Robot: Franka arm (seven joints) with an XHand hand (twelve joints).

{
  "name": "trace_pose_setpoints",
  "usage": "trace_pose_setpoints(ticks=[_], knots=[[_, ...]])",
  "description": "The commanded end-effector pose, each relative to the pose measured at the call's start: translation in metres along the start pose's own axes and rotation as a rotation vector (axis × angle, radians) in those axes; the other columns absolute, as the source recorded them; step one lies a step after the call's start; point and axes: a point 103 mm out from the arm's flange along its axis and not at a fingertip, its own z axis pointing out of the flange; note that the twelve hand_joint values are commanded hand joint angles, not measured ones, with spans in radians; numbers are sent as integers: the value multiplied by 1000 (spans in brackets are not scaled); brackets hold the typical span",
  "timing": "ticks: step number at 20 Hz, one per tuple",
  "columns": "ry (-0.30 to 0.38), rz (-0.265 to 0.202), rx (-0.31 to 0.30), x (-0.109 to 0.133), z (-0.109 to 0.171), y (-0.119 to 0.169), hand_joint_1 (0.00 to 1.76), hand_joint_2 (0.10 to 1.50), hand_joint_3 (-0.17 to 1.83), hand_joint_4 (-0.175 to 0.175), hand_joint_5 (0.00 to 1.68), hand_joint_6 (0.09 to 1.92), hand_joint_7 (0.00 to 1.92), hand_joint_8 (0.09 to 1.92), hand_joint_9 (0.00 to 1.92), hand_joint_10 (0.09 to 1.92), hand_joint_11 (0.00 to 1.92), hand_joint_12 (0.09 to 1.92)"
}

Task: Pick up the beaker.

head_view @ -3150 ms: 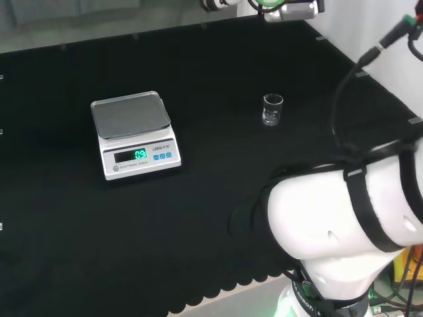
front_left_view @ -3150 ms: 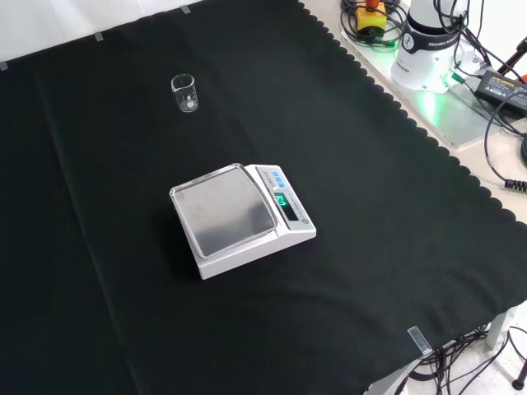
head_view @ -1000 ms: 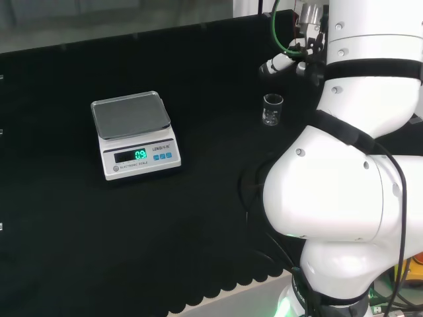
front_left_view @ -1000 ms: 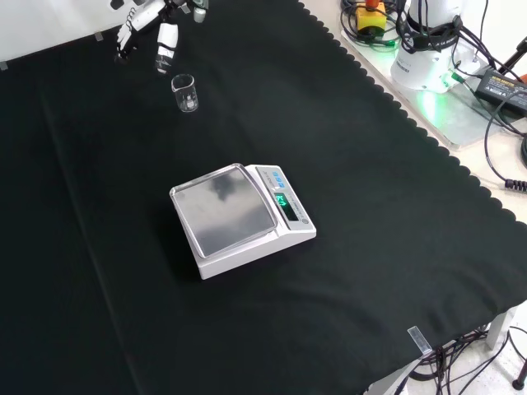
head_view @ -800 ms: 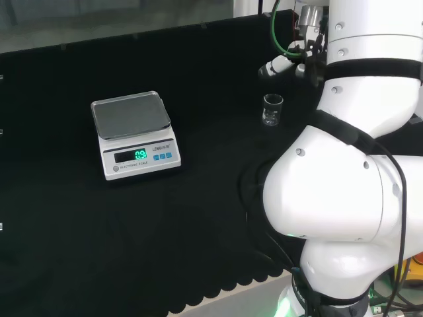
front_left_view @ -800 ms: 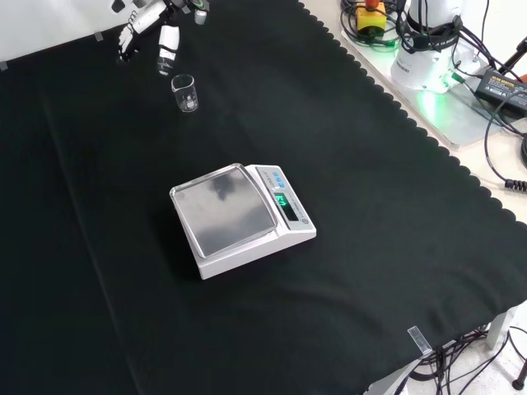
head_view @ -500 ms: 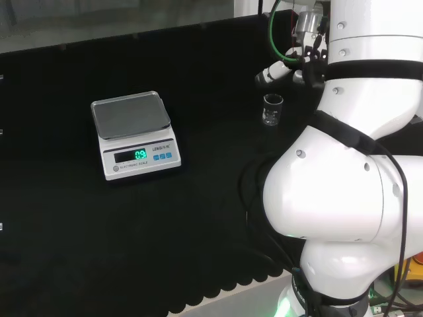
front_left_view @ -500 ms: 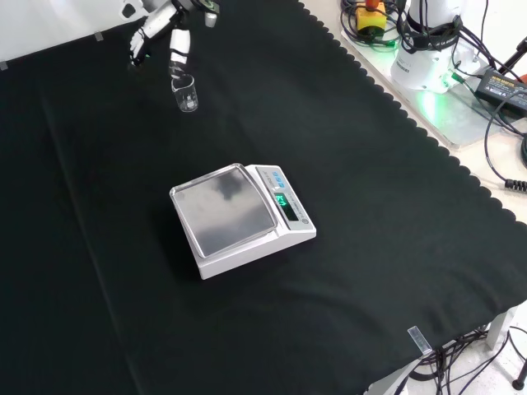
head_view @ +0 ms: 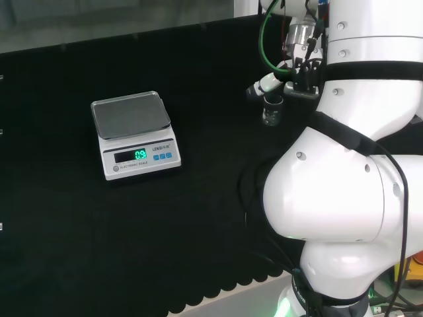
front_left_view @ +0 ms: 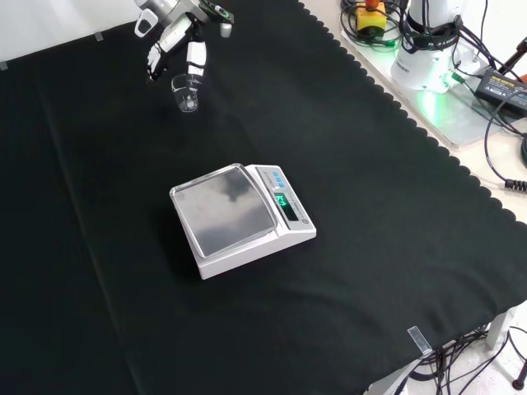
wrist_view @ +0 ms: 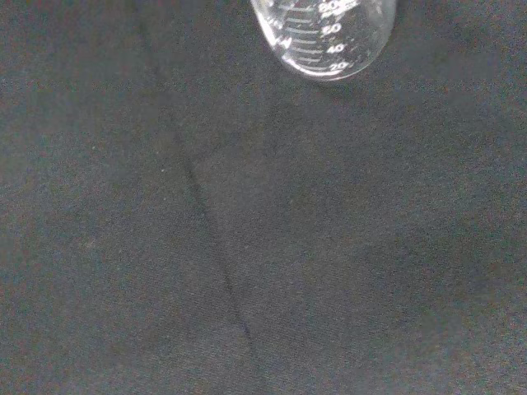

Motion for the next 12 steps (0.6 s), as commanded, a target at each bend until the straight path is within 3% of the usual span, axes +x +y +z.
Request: trace_pose_setpoints(ticks=[1, 5, 9, 12], knots=[[-36, 3, 22, 12, 8, 5, 433, 739, 27, -54, 319, 87, 6, 757, 0, 696, 0, 1569], [-71, 26, 37, 11, 12, 6, 540, 746, 29, -59, 305, 87, 0, 764, 0, 726, 50, 1559], [-97, 35, 42, 12, 14, 4, 676, 759, 40, -63, 297, 87, 15, 785, 15, 887, 190, 1489], [-104, 46, 28, 9, 15, 2, 756, 760, 52, -70, 304, 87, 75, 806, 124, 925, 322, 1419]])
